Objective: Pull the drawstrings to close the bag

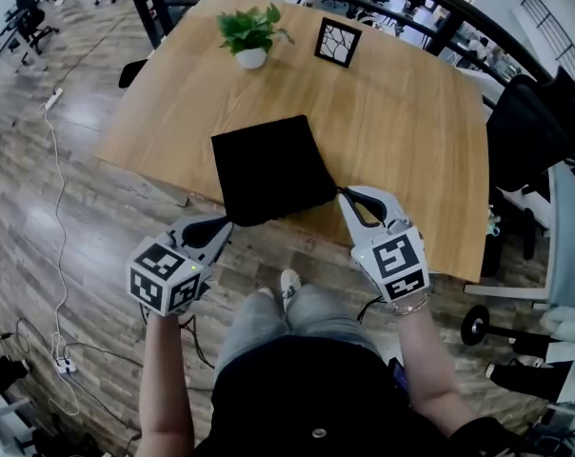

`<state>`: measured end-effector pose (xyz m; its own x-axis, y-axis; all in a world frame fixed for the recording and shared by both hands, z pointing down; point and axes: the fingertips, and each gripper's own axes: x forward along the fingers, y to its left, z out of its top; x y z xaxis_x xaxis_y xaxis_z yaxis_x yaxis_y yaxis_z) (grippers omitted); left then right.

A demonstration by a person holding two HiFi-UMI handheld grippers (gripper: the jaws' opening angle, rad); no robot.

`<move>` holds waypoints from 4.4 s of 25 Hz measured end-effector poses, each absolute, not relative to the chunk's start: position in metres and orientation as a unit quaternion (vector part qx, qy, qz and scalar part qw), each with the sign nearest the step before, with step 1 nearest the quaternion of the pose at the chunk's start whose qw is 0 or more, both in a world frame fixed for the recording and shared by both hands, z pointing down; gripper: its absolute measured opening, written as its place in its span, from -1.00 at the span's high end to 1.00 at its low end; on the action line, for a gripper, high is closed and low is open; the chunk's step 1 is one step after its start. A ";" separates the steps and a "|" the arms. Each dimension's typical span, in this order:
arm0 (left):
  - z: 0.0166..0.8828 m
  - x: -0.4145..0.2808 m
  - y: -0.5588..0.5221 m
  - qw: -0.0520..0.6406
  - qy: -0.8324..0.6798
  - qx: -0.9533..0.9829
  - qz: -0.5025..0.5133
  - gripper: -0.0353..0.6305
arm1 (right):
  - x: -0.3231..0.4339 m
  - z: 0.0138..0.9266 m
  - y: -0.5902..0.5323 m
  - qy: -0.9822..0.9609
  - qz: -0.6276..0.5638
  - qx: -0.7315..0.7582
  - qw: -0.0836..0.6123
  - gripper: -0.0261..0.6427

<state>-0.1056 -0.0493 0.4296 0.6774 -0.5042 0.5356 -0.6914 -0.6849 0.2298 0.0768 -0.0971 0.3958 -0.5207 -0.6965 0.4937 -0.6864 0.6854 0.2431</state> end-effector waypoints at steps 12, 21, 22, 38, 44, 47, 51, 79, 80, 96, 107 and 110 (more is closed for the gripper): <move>0.432 -0.099 -0.043 0.236 -0.332 0.895 0.183 0.84 | 0.075 0.398 -0.092 -0.874 -0.004 0.390 0.290 0.89; 0.428 -0.093 -0.045 0.253 -0.327 0.899 0.145 0.84 | 0.076 0.400 -0.091 -0.875 -0.001 0.389 0.287 0.89; 0.429 -0.093 -0.045 0.256 -0.328 0.898 0.142 0.84 | 0.076 0.400 -0.090 -0.876 -0.001 0.389 0.286 0.89; 0.415 -0.106 -0.056 0.310 -0.332 0.889 0.057 0.85 | 0.091 0.408 -0.095 -0.866 0.015 0.408 0.289 0.89; 0.404 -0.122 -0.068 0.303 -0.371 0.877 0.035 0.85 | 0.090 0.406 -0.097 -0.865 0.019 0.412 0.286 0.89; 0.398 -0.130 -0.075 0.290 -0.397 0.870 0.027 0.85 | 0.091 0.402 -0.099 -0.862 0.021 0.424 0.277 0.89; 0.392 -0.140 -0.081 0.273 -0.420 0.865 0.031 0.85 | 0.095 0.394 -0.107 -0.857 0.028 0.446 0.259 0.89; 0.365 -0.168 -0.090 0.240 -0.473 0.848 -0.012 0.85 | 0.120 0.358 -0.117 -0.850 0.039 0.487 0.196 0.89; 0.365 -0.170 -0.091 0.240 -0.476 0.846 -0.013 0.85 | 0.121 0.358 -0.118 -0.851 0.039 0.487 0.195 0.89; 0.359 -0.187 -0.100 0.236 -0.503 0.831 -0.025 0.85 | 0.129 0.346 -0.132 -0.849 0.044 0.496 0.178 0.89; 0.357 -0.195 -0.102 0.229 -0.522 0.821 -0.027 0.85 | 0.140 0.340 -0.139 -0.844 0.050 0.506 0.170 0.89; 0.357 -0.198 -0.103 0.228 -0.526 0.819 -0.028 0.85 | 0.143 0.340 -0.141 -0.843 0.050 0.509 0.169 0.89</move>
<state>-0.1984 -0.1031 0.3571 0.4453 -0.8741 0.1941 -0.8483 -0.3426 0.4037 0.1427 -0.1413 0.3403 -0.4254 -0.8400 0.3369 -0.8741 0.4778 0.0873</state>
